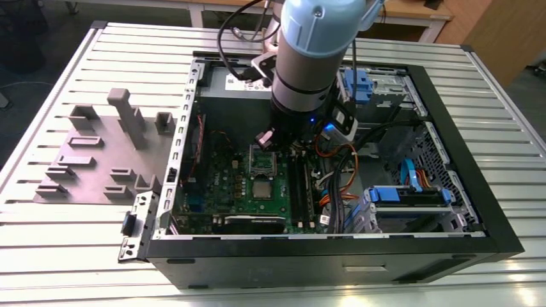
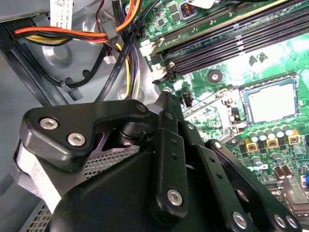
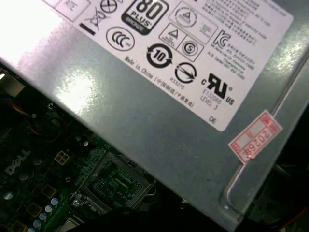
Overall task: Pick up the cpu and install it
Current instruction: 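Close the cpu cover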
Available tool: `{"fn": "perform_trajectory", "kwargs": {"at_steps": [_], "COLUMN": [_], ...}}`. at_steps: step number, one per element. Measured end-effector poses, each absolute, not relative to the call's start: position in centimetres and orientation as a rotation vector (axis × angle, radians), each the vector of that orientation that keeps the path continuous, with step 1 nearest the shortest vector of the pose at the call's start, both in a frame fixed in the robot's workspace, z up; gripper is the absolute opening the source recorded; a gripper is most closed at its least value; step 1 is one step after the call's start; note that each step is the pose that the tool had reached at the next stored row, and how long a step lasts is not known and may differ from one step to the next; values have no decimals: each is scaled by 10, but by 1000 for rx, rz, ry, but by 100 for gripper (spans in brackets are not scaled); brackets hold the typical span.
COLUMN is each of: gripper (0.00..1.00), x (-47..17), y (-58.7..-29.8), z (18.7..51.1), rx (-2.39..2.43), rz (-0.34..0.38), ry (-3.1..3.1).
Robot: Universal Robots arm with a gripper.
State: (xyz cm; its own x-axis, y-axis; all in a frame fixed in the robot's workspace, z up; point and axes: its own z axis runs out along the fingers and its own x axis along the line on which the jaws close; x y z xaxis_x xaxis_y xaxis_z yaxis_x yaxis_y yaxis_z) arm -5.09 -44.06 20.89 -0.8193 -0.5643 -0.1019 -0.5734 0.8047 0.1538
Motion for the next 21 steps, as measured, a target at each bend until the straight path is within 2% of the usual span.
{"fn": "perform_trajectory", "kwargs": {"at_steps": [21], "gripper": [11], "x": [-55], "y": [-441], "z": [219], "rx": [-928], "rz": [265], "ry": [2938]}}
